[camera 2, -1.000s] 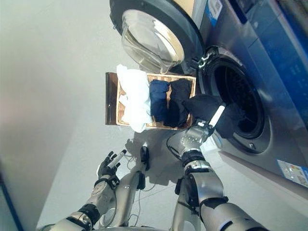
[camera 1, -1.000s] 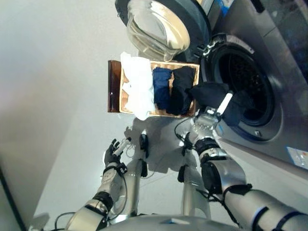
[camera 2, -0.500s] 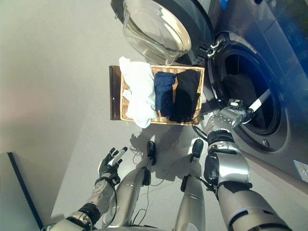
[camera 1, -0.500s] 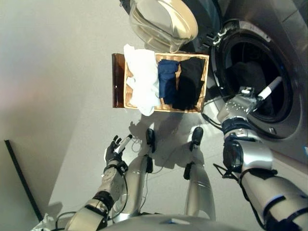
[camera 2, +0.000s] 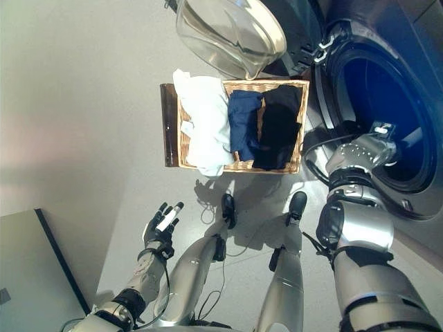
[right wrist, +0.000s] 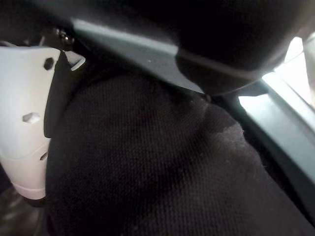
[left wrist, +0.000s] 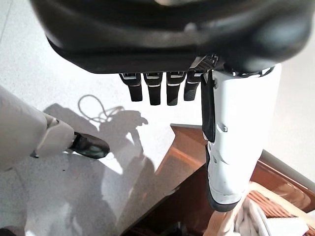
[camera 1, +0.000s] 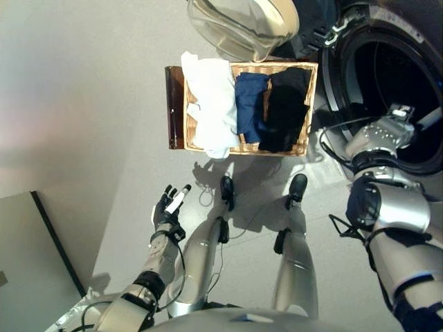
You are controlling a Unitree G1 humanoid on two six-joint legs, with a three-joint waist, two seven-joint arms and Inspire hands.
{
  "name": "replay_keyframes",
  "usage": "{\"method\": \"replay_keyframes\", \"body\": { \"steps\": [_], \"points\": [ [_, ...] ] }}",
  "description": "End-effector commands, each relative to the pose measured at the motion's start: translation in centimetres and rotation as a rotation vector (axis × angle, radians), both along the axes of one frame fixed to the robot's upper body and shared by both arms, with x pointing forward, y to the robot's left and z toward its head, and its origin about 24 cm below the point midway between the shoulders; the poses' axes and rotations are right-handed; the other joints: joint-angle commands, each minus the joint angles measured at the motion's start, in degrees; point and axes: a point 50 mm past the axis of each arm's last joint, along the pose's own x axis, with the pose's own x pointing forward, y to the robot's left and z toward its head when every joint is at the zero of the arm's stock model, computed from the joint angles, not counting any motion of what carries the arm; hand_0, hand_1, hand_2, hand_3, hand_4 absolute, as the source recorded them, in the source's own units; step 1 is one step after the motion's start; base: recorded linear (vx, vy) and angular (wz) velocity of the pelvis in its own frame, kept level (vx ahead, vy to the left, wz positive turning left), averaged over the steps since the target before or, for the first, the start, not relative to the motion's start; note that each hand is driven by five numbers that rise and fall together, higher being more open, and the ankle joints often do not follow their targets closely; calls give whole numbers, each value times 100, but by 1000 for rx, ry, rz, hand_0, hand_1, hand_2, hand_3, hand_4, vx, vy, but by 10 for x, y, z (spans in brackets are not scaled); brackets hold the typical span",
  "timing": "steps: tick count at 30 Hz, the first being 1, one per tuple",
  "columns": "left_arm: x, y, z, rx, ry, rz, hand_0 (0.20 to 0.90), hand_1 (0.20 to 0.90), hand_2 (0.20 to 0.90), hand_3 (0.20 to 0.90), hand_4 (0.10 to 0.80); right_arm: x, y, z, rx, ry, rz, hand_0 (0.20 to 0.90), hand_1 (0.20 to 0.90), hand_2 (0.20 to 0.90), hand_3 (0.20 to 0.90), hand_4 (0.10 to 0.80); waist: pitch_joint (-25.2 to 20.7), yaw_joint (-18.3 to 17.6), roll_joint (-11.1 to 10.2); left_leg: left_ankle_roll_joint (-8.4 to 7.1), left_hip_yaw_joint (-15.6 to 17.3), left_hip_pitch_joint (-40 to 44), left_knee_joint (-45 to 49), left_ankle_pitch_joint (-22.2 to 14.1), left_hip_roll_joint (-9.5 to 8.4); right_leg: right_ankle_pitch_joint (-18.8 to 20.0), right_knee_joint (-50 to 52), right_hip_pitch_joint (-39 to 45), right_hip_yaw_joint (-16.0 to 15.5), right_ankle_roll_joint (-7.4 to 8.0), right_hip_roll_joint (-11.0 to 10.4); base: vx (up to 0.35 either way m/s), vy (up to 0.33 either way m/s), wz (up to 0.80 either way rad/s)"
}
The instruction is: Pick up the clothes and place them into the washing machine
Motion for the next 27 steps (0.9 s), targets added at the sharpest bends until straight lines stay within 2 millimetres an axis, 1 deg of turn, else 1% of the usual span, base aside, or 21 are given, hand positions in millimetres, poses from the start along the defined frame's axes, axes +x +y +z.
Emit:
{"method": "replay_keyframes", "body": {
  "steps": [1,2,3,4,5,6,8,9,12,14,16,17,18,19,20,21,23,24,27],
  "points": [
    [-4,16,4,49,-51,13,900,900,900,900,800,-30,-40,81,-189,-157,-198,200,200,200,200,300,-185,220,474,-647,-483,348,-1152,597,222,-701,737,351,-88,303,76,0,0,0],
    [-3,16,4,48,-52,12,900,900,900,900,800,-30,-40,82,-190,-156,-199,200,200,200,200,300,-185,222,479,-647,-483,345,-1152,597,222,-702,737,347,-88,303,76,0,0,0],
    [-4,17,5,55,-53,11,900,900,900,900,800,-33,-44,93,-217,-149,-207,200,200,200,200,300,-212,237,483,-658,-482,333,-1152,595,216,-702,735,335,-86,306,73,0,0,0],
    [-4,17,5,54,-54,11,900,900,900,900,800,-34,-44,94,-218,-147,-207,200,200,200,200,300,-212,239,488,-659,-481,329,-1152,595,215,-702,734,330,-85,306,73,0,0,0],
    [-5,19,5,65,-54,10,900,900,900,900,800,-37,-47,104,-253,-128,-213,200,200,200,200,300,-232,263,489,-672,-477,323,-1152,594,218,-710,733,331,-83,311,70,0,0,0],
    [-4,19,5,64,-55,9,900,900,900,900,800,-37,-47,106,-254,-126,-214,200,200,200,200,300,-233,266,495,-672,-478,315,-1152,598,218,-706,730,325,-83,311,71,0,0,0],
    [-6,22,5,80,-55,5,900,900,900,900,800,-43,-52,123,-305,-96,-228,200,200,200,200,300,-261,293,497,-678,-478,296,-1152,602,215,-700,729,309,-85,310,77,0,0,0],
    [-6,21,5,79,-56,5,900,900,900,900,800,-44,-52,125,-307,-95,-228,200,200,200,200,300,-261,295,504,-679,-477,291,-1152,603,215,-699,727,304,-85,310,78,0,0,0],
    [-6,23,6,84,-66,5,900,900,900,900,800,-50,-55,140,-345,-103,-244,200,200,200,200,300,-264,321,492,-687,-487,274,-1152,612,224,-699,718,285,-91,317,86,0,0,0],
    [-7,26,7,92,-67,10,900,900,900,900,800,-55,-58,153,-392,-69,-255,200,200,200,200,300,-259,344,504,-693,-482,243,-1152,615,227,-707,748,232,-80,317,86,0,0,0],
    [-7,26,7,93,-69,8,900,900,900,900,800,-56,-58,157,-399,-63,-254,200,200,200,200,300,-259,357,510,-693,-484,216,-1152,626,224,-701,754,202,-72,316,87,-4,-7,2],
    [-7,27,8,102,-72,5,900,900,900,900,800,-57,-59,160,-439,-20,-251,200,200,200,200,300,-247,364,505,-693,-486,202,-1152,633,228,-713,770,172,-67,316,94,-6,-8,4],
    [-7,27,8,101,-72,4,900,900,900,900,800,-57,-59,162,-441,-17,-250,200,200,200,200,300,-250,364,509,-694,-485,195,-1152,637,228,-710,772,164,-66,315,95,-5,-10,5],
    [-6,28,9,107,-75,7,900,900,900,900,800,-56,-59,163,-466,21,-244,321,321,321,321,386,-234,368,512,-695,-475,185,-1152,626,234,-720,788,143,-60,315,105,15,-11,4],
    [-6,30,9,112,-76,7,900,900,900,900,800,-57,-61,163,-501,89,-244,900,900,900,900,800,-240,375,491,-701,-470,189,-1152,594,244,-751,797,142,-64,323,108,-8,-12,3],
    [-6,29,10,111,-77,6,900,900,900,900,800,-57,-61,165,-503,92,-244,900,900,900,900,800,-231,374,499,-696,-466,168,-1152,637,244,-715,799,121,-64,314,109,0,0,0],
    [-6,29,11,125,-87,-3,900,900,900,900,800,-56,-60,167,-595,263,-250,900,900,900,900,800,-206,370,481,-700,-443,151,-1152,615,268,-737,821,87,-59,318,118,0,0,0],
    [-5,29,12,124,-88,-3,900,900,900,900,800,-56,-59,168,-597,265,-251,900,900,900,900,800,-196,365,487,-695,-440,130,-1152,658,268,-699,821,66,-58,310,119,0,0,0],
    [-4,27,15,130,-102,-9,900,900,900,900,800,-53,-56,166,-585,306,-254,900,900,900,900,800,-184,369,476,-691,-438,136,-1152,617,279,-733,817,84,-70,316,131,-14,-4,0]
  ]
}}
